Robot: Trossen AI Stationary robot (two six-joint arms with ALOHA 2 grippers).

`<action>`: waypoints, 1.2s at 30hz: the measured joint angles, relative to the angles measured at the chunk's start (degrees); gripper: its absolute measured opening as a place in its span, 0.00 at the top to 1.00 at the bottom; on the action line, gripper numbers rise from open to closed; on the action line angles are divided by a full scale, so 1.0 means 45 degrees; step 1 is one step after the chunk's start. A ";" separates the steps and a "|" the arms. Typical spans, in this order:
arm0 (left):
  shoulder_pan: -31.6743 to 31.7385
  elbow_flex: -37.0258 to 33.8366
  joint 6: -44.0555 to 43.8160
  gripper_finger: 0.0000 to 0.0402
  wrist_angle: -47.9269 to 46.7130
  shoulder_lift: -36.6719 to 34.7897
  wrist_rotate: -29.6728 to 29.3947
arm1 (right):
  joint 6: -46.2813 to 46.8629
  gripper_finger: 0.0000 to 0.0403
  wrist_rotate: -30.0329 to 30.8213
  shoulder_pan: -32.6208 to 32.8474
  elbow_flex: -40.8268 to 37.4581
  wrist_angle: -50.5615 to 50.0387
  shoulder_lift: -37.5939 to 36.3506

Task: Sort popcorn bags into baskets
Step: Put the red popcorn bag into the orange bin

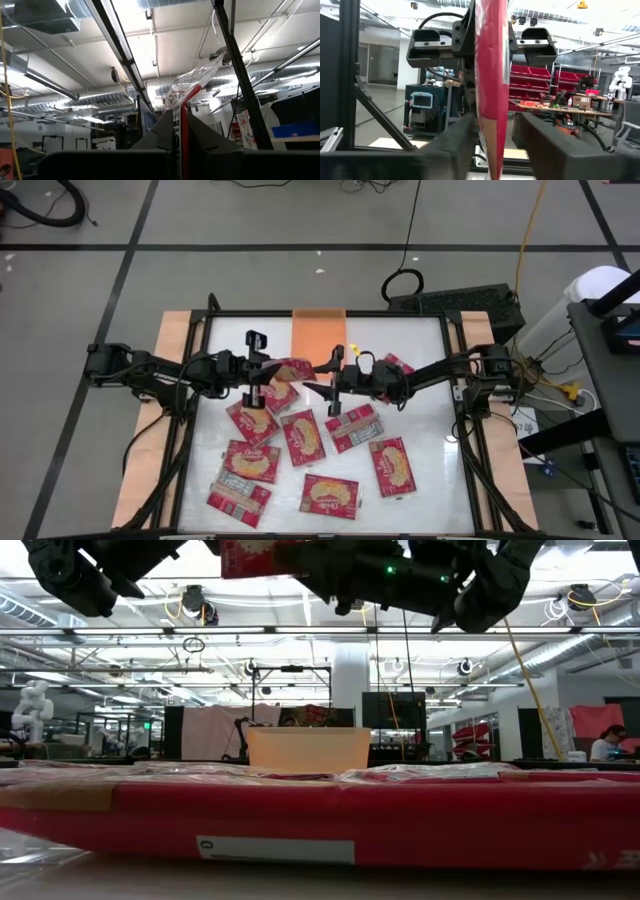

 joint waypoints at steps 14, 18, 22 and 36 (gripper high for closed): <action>0.0002 0.0000 0.0522 0.56 -0.4881 -0.2395 -0.1750 | 0.0608 0.95 -0.0696 -0.0581 -0.0039 -0.9186 -0.3039; 0.0024 0.0233 0.0513 0.47 -0.8134 -0.3752 -0.2689 | 0.0603 0.98 -0.0667 -0.1078 0.0027 -1.2551 -0.4718; 0.0188 0.1858 -0.0147 0.43 -1.3050 -0.3952 -0.2744 | 0.0647 0.97 -0.0671 -0.1439 0.0666 -1.4934 -0.5394; 0.0657 0.4930 0.0296 0.61 -1.8391 -0.1389 -0.2873 | 0.0876 0.98 -0.0737 -0.1640 0.2754 -1.8884 -0.5117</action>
